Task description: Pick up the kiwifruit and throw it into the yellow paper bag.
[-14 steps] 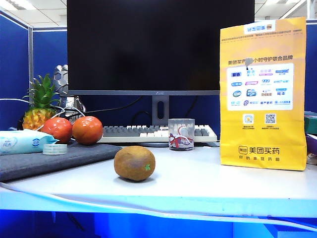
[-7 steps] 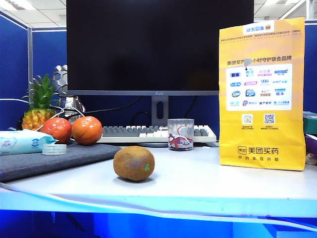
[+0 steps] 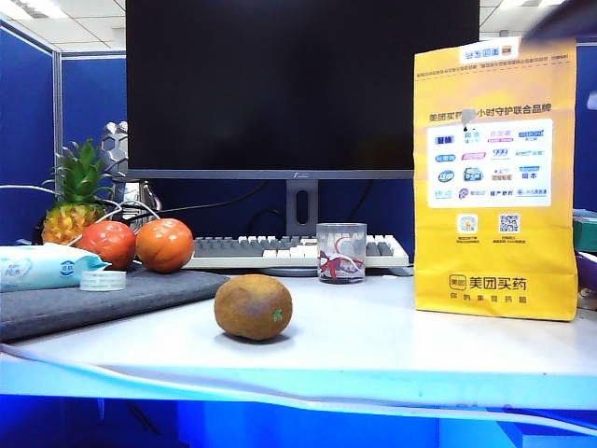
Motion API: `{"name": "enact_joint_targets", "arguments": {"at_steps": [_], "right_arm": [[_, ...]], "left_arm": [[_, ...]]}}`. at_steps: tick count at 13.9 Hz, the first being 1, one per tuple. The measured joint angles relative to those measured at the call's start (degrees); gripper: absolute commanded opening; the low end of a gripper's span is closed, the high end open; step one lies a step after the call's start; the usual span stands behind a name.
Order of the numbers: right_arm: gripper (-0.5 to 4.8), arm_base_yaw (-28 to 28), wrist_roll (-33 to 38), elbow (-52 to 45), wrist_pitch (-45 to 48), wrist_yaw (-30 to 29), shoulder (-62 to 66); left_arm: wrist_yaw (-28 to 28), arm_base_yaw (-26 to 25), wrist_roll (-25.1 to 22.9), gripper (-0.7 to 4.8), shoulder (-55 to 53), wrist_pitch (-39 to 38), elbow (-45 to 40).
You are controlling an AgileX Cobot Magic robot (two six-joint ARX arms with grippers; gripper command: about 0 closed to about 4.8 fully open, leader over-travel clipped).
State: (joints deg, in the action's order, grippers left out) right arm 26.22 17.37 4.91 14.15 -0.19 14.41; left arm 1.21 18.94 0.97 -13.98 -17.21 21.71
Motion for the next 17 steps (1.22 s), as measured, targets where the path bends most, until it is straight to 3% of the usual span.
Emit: {"name": "enact_joint_targets", "arguments": {"at_steps": [1, 6, 8, 9, 10, 11, 12, 15, 17], "right_arm": [[4.79, 0.0, -5.4, -0.7, 1.1, 3.1, 0.0], [4.79, 0.0, -11.8, -0.7, 1.4, 15.1, 0.0], [4.70, 0.0, -11.8, -0.7, -0.3, 14.4, 0.0], [2.84, 0.0, -11.8, -0.7, -2.8, 13.0, 0.0], [1.88, 0.0, -11.6, -0.7, -5.8, 11.4, 0.0], [1.70, 0.0, -11.6, -0.8, -6.9, 10.8, 0.0], [1.70, 0.0, -11.5, -0.8, -6.9, 10.8, 0.0], [1.70, 0.0, -8.0, -0.8, -6.1, 10.6, -0.1], [1.70, 0.0, -8.0, -0.8, -6.2, 10.6, -0.1]], "left_arm": [[-1.8, 0.0, 0.0, 4.79, 0.2, 5.2, -3.0], [-3.8, 0.0, -0.2, 4.79, 0.3, 7.6, -4.3], [-8.2, 0.0, -0.2, 4.25, 0.3, 7.6, -4.3], [-10.1, 0.0, -0.2, 4.25, 0.3, 7.6, -4.4], [-10.7, 0.0, -0.2, 4.23, 0.3, 7.2, -4.4], [-10.7, 0.0, -0.2, 2.46, 0.2, 6.8, -4.4], [-10.6, 0.0, -0.1, 2.06, 0.3, 6.2, -4.4], [-8.2, 0.0, 3.8, 2.08, 0.3, 6.4, -4.4], [-8.3, 0.0, 3.8, 2.08, 0.3, 6.3, -4.4]]}}
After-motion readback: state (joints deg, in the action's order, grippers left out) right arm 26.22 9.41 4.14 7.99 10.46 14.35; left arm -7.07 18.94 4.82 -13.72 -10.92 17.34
